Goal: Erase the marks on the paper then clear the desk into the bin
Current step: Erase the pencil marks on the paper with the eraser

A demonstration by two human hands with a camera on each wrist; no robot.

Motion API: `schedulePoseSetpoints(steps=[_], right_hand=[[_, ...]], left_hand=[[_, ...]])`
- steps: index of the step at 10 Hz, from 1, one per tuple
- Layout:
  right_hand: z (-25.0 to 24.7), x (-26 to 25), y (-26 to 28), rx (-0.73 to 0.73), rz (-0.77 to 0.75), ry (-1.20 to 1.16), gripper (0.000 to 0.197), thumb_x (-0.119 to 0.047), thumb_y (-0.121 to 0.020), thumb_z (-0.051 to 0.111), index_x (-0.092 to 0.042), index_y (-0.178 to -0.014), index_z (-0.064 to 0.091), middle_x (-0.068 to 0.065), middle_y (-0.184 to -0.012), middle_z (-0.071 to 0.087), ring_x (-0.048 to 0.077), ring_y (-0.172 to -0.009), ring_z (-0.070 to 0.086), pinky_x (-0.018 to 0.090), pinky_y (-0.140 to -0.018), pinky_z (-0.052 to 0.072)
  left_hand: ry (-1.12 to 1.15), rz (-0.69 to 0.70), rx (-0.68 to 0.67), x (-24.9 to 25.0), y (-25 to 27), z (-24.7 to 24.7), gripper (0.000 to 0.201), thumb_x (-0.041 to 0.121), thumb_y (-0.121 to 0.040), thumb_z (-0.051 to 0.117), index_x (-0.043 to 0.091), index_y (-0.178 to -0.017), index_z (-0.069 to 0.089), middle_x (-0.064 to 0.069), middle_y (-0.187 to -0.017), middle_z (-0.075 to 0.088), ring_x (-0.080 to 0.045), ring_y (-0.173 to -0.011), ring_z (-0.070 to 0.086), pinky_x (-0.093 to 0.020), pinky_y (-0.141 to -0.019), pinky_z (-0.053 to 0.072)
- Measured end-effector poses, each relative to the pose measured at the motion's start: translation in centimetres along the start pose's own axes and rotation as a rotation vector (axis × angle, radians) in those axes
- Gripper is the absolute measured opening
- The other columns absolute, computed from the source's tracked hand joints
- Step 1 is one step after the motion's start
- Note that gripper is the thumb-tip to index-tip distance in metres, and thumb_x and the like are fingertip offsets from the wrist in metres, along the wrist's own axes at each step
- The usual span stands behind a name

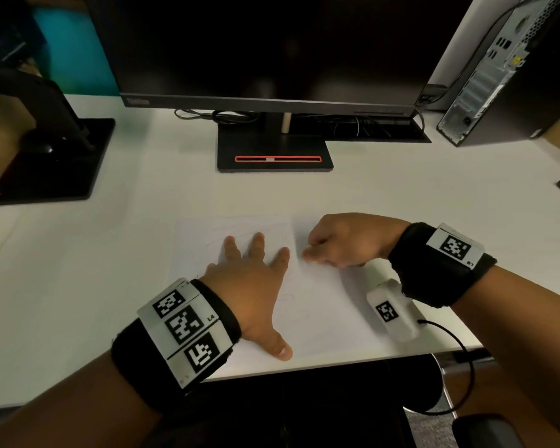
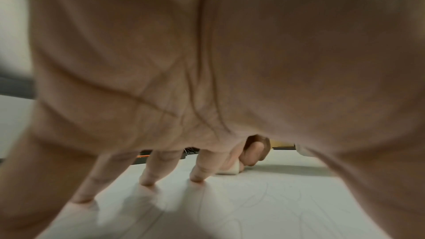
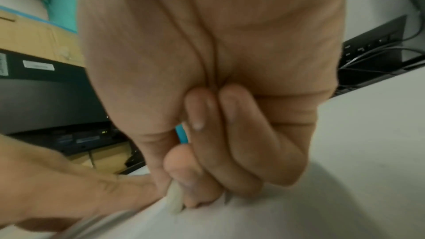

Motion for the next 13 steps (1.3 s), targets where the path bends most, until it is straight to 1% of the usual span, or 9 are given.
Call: schedulePoseSetpoints(steps=[1, 3, 4, 6, 7, 9, 10, 11, 13], right_hand=[[-1.8, 1.1, 0.1, 0.102, 0.065, -0.006, 0.043, -0.036, -0.098, 0.054, -0.013, -0.063, 0.046, 0.004, -0.060, 0.046, 0.022, -0.053, 0.042, 0.029, -0.053, 0.037], [0.9, -0.6, 0.4, -0.039, -0.010, -0.004, 0.042, -0.038, -0.096, 0.055, -0.016, -0.062, 0.047, 0.000, -0.056, 0.046, 0.021, -0.053, 0.041, 0.030, -0.054, 0.039], [-1.1, 0.6, 0.2, 0.087, 0.038, -0.016, 0.042, -0.038, -0.098, 0.055, -0.015, -0.063, 0.047, 0.003, -0.060, 0.047, 0.021, -0.055, 0.042, 0.030, -0.055, 0.038], [1.0, -0.9, 0.6, -0.034, -0.016, -0.008, 0.040, -0.041, -0.097, 0.054, -0.015, -0.066, 0.050, 0.004, -0.061, 0.047, 0.021, -0.054, 0.041, 0.028, -0.051, 0.038], [-0.9, -0.1, 0.3, 0.081, 0.019, 0.018, 0.044, -0.039, -0.098, 0.053, -0.014, -0.063, 0.045, 0.005, -0.061, 0.046, 0.022, -0.055, 0.043, 0.030, -0.053, 0.038], [1.2, -0.7, 0.8, -0.054, -0.009, 0.010, 0.041, -0.040, -0.096, 0.054, -0.016, -0.064, 0.046, 0.004, -0.061, 0.045, 0.022, -0.055, 0.041, 0.030, -0.053, 0.038], [-0.2, -0.2, 0.8, 0.056, -0.003, 0.059, 0.044, -0.041, -0.098, 0.052, -0.015, -0.063, 0.042, 0.004, -0.063, 0.045, 0.023, -0.060, 0.042, 0.034, -0.056, 0.037], [1.8, -1.0, 1.0, -0.050, -0.056, 0.079, 0.044, -0.044, -0.097, 0.053, -0.016, -0.064, 0.045, 0.002, -0.062, 0.047, 0.021, -0.058, 0.043, 0.035, -0.058, 0.039], [0.6, -0.5, 1.4, 0.032, -0.052, 0.132, 0.046, -0.043, -0.100, 0.051, -0.015, -0.065, 0.045, 0.002, -0.064, 0.048, 0.021, -0.061, 0.045, 0.035, -0.061, 0.040]], left_hand=[[-0.002, -0.001, 0.003, 0.0, 0.1, 0.0, 0.145, 0.073, -0.062, 0.080, 0.032, -0.156, -0.022, -0.008, -0.162, -0.032, -0.049, -0.147, -0.022, -0.063, -0.117, 0.026], [0.004, -0.003, -0.009, 0.0, 0.2, 0.0, 0.145, 0.072, -0.063, 0.080, 0.032, -0.156, -0.023, -0.008, -0.161, -0.034, -0.048, -0.147, -0.024, -0.062, -0.118, 0.024], [-0.004, -0.004, -0.008, 0.0, 0.2, 0.0, 0.144, 0.073, -0.063, 0.079, 0.032, -0.156, -0.023, -0.007, -0.162, -0.033, -0.048, -0.147, -0.024, -0.062, -0.118, 0.024], [-0.003, -0.004, -0.013, 0.0, -0.1, 0.0, 0.145, 0.073, -0.062, 0.080, 0.033, -0.155, -0.024, -0.007, -0.161, -0.034, -0.047, -0.147, -0.024, -0.061, -0.119, 0.023], [-0.006, -0.008, -0.013, 0.0, 0.0, 0.1, 0.145, 0.073, -0.062, 0.080, 0.033, -0.155, -0.024, -0.007, -0.161, -0.034, -0.047, -0.147, -0.024, -0.061, -0.119, 0.023], [-0.012, -0.009, -0.018, 0.1, 0.1, 0.0, 0.144, 0.073, -0.063, 0.079, 0.032, -0.155, -0.024, -0.007, -0.161, -0.035, -0.048, -0.147, -0.024, -0.061, -0.119, 0.023], [-0.014, -0.012, -0.021, 0.1, 0.1, 0.0, 0.144, 0.073, -0.063, 0.079, 0.032, -0.155, -0.025, -0.007, -0.161, -0.034, -0.047, -0.147, -0.024, -0.061, -0.119, 0.023], [-0.008, -0.013, -0.029, 0.1, 0.2, 0.1, 0.145, 0.073, -0.063, 0.079, 0.033, -0.155, -0.026, -0.007, -0.161, -0.035, -0.047, -0.147, -0.025, -0.061, -0.119, 0.022], [-0.002, -0.012, -0.032, 0.1, 0.2, 0.0, 0.144, 0.072, -0.064, 0.079, 0.033, -0.155, -0.026, -0.006, -0.161, -0.036, -0.046, -0.147, -0.026, -0.061, -0.119, 0.022]])
Point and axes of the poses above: each hand's wrist, its own y-axis away from the middle knuckle, its own z-axis out of the palm, x = y × z, the point moved 10 cm from there along -y, towards the middle knuckle
